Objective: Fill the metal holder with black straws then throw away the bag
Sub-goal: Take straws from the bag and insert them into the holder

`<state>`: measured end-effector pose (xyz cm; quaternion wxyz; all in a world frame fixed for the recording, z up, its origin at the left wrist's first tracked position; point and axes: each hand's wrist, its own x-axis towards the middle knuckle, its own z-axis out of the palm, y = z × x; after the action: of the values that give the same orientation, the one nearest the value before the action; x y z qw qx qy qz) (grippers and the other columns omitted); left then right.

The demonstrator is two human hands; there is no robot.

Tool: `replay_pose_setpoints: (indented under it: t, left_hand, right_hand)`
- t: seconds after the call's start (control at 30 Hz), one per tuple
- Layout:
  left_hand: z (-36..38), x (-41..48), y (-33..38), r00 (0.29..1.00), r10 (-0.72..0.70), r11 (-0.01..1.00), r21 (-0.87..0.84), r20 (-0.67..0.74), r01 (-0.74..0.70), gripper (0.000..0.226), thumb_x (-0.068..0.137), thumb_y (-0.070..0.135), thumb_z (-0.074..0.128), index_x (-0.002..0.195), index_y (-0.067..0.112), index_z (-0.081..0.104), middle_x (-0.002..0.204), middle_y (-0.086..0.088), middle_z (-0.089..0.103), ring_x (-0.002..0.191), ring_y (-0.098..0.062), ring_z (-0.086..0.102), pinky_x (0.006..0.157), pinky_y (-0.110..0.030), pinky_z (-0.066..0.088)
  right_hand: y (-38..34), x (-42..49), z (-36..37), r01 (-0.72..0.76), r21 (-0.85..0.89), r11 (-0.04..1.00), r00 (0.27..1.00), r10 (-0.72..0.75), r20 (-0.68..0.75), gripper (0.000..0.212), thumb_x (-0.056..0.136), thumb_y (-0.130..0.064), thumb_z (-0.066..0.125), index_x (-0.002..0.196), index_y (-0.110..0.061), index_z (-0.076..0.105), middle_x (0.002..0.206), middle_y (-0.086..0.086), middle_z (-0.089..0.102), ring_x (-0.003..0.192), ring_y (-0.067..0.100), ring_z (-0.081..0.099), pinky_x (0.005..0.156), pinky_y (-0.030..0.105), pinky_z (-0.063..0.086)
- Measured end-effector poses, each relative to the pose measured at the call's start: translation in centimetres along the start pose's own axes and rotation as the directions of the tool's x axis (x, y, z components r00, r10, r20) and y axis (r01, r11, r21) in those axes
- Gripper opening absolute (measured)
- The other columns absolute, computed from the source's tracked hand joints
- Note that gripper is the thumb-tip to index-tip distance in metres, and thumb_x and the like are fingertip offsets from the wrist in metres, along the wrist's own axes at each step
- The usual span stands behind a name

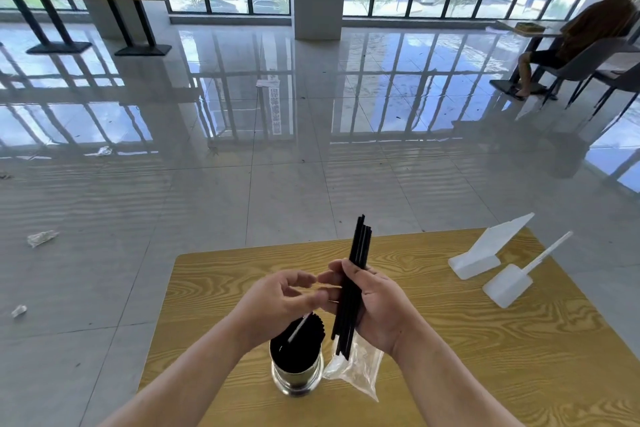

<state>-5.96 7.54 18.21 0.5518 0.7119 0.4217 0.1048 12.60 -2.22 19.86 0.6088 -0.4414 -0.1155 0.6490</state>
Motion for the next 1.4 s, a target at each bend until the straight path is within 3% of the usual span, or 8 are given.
replay_pose_setpoints:
  t: [0.1,0.3,0.4,0.53,0.83,0.97,1.13,1.4]
  left_hand:
    - [-0.3,0.2,0.8,0.998,0.014,0.984,-0.179,-0.065,-0.026,0.043,0.072,0.073,0.076,0.107,0.05,0.076,0.103,0.007,0.082,0.096,-0.003,0.076,0.097,-0.038,0.059]
    - [-0.2,0.5,2.1,0.979,0.032,0.966,-0.244,-0.2,-0.081,0.035,0.085,0.07,0.068,0.093,0.037,0.081,0.097,-0.011,0.08,0.079,-0.016,0.069,0.074,-0.036,0.057]
    - [-0.1,0.5,2.7,0.991,0.048,0.958,-0.273,-0.128,-0.082,0.044,0.083,0.074,0.069,0.094,0.034,0.083,0.094,-0.004,0.082,0.078,-0.011,0.072,0.071,-0.026,0.057]
    - [0.3,0.5,3.5,0.995,0.102,0.942,-0.321,0.003,-0.096,0.032,0.098,0.045,0.074,0.094,0.014,0.082,0.07,-0.006,0.068,0.066,-0.015,0.062,0.069,-0.023,0.055]
    - [0.7,1.1,3.4,0.999,0.027,0.95,-0.313,0.018,-0.02,0.02,0.1,0.028,0.075,0.093,0.013,0.086,0.062,0.005,0.068,0.058,-0.008,0.06,0.064,-0.021,0.052]
    - [1.2,2.5,2.0,0.999,-0.014,0.977,-0.212,-0.031,0.008,0.038,0.101,0.052,0.066,0.088,0.021,0.084,0.073,0.003,0.076,0.067,-0.011,0.066,0.069,-0.03,0.053]
    - [1.5,6.0,-1.0,0.972,-0.097,0.995,0.017,-0.213,0.103,0.039,0.102,0.047,0.064,0.076,0.024,0.081,0.076,-0.005,0.079,0.06,-0.012,0.066,0.068,-0.044,0.06]
    - [1.1,11.4,-5.6,0.953,-0.151,0.83,0.49,-0.262,0.266,0.015,0.093,0.043,0.073,0.083,0.033,0.076,0.085,0.014,0.075,0.083,-0.009,0.068,0.067,-0.031,0.049]
  right_hand:
    - [-0.2,0.0,0.1,-0.009,-0.007,1.0,0.999,0.009,0.05,0.027,0.1,-0.025,0.064,0.104,-0.003,0.079,0.108,0.027,0.075,0.094,0.039,0.076,0.084,0.049,0.064]
    - [0.5,0.0,0.5,-0.048,-0.038,0.998,0.996,0.051,0.078,0.027,0.098,-0.025,0.067,0.109,-0.002,0.077,0.109,0.028,0.074,0.091,0.04,0.076,0.08,0.048,0.063]
    - [0.4,-0.2,0.3,-0.069,-0.063,0.996,0.991,0.075,0.114,0.029,0.098,-0.026,0.069,0.112,-0.002,0.077,0.108,0.026,0.075,0.089,0.038,0.077,0.079,0.047,0.064]
    - [0.5,-0.4,0.5,-0.114,-0.155,0.981,0.965,0.146,0.216,0.034,0.103,-0.03,0.066,0.12,-0.002,0.074,0.109,0.021,0.076,0.089,0.032,0.078,0.078,0.043,0.065]
    - [0.9,-0.5,0.0,-0.16,-0.217,0.963,0.942,0.215,0.259,0.03,0.102,-0.029,0.065,0.117,-0.004,0.075,0.105,0.021,0.077,0.085,0.03,0.079,0.078,0.041,0.066]
    - [1.3,-0.2,-1.0,-0.178,-0.207,0.962,0.956,0.219,0.193,0.027,0.107,-0.024,0.061,0.116,-0.003,0.076,0.106,0.022,0.077,0.087,0.032,0.079,0.08,0.043,0.066]
    - [1.6,0.4,-3.1,-0.188,-0.132,0.973,0.978,0.198,0.065,0.026,0.108,-0.02,0.058,0.111,-0.003,0.077,0.106,0.024,0.076,0.089,0.036,0.078,0.079,0.046,0.064]
    - [1.8,2.4,-5.7,-0.234,-0.121,0.965,0.968,0.242,0.058,0.025,0.108,-0.021,0.057,0.11,-0.004,0.075,0.108,0.023,0.076,0.093,0.036,0.077,0.08,0.045,0.064]
